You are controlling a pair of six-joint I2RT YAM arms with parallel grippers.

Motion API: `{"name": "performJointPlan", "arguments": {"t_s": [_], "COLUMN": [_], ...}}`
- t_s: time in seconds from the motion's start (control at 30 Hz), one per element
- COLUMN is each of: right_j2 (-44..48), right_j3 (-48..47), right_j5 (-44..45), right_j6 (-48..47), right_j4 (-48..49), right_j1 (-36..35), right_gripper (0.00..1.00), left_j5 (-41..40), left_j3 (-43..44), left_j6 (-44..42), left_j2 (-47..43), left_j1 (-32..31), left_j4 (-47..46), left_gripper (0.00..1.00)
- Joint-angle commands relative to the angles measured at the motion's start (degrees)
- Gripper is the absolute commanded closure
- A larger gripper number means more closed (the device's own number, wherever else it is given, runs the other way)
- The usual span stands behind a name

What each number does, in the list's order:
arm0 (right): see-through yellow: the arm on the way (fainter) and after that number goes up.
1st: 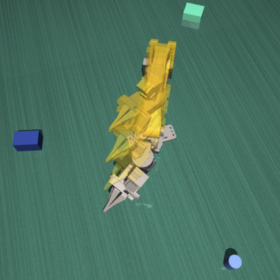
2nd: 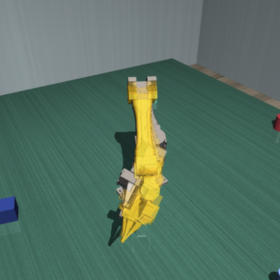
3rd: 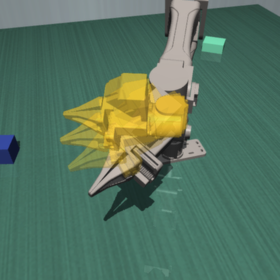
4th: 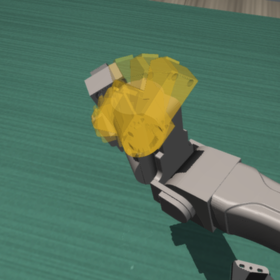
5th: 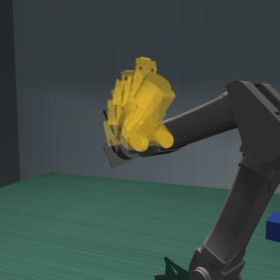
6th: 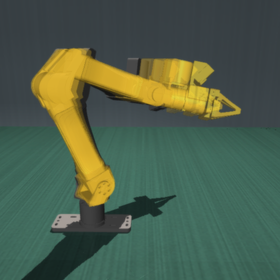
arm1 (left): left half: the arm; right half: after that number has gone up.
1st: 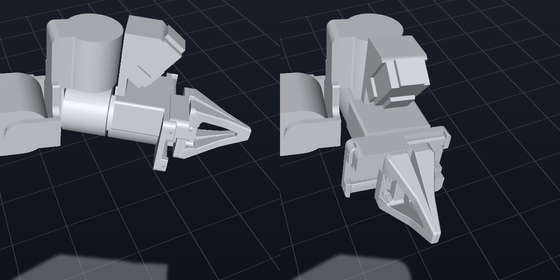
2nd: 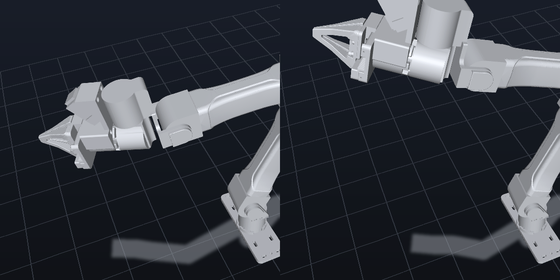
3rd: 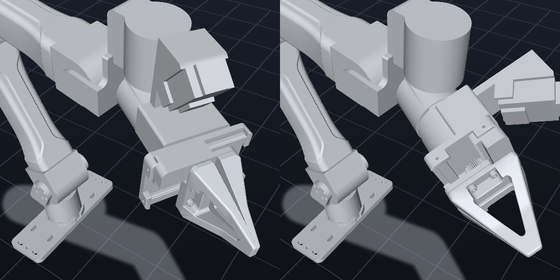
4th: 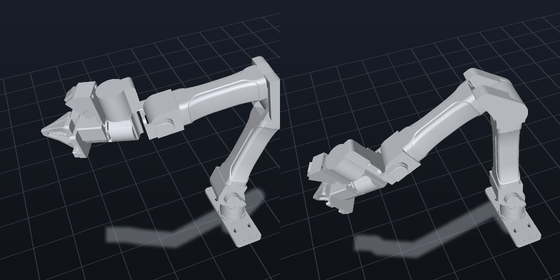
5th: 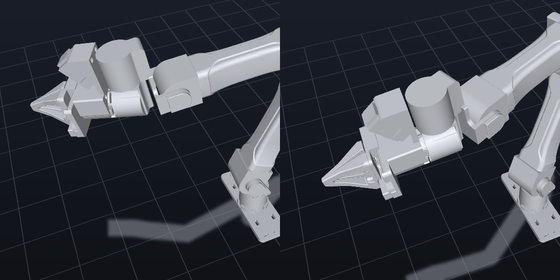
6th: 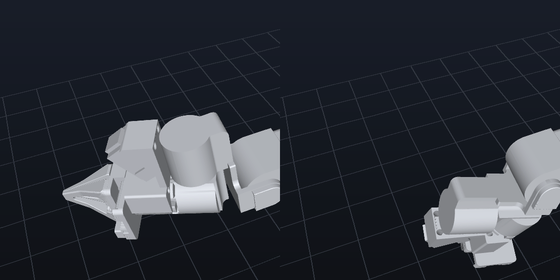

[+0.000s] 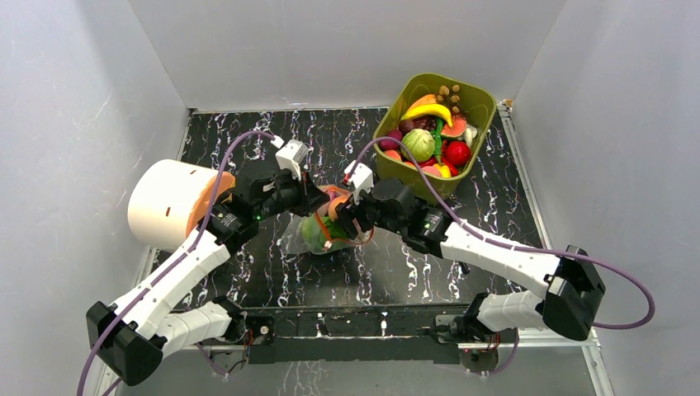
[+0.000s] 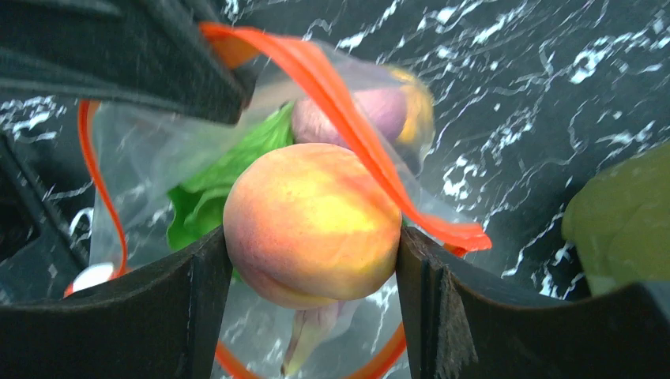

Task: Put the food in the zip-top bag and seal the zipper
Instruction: Place the fake fruit in the zipper food storage bag.

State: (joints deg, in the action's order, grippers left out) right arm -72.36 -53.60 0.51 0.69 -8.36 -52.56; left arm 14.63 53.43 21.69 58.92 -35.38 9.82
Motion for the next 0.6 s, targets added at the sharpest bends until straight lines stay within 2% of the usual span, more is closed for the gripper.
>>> {"name": "performJointPlan", "arguments": {"t_s": [0.0,0.07,0.17,0.57], "right_j2": [-1.99,-2.34,-1.92,2.50], "right_j3": [3.72,3.86,3.47,-0.05], "right_j5": [4.88,5.04,4.92,0.33], "right_j6": [-2.33,-2.36,-2.23,-1.56], "right_j4": [9.39,9.91,9.95,6.25], "right_j1": [-0.18,-0.16,-0.18,-0.18], "right_gripper": [0.41,0.39,0.28,0.11], "left_j5": [3.19,3.61,3.46,1.46], "left_j3": [-1.01,-1.28,-1.62,-2.10], "left_j6": [0.93,1.15,0.92,0.20], "left_j2": [-2.54,-2.63,-2.78,-3.36], "left_j1": [-0.13,-0.13,-0.13,-0.13], "left_j4": [-3.91,-4.40,-4.40,-3.77], "left_gripper": [1.00,1.00,1.00,1.00]}}
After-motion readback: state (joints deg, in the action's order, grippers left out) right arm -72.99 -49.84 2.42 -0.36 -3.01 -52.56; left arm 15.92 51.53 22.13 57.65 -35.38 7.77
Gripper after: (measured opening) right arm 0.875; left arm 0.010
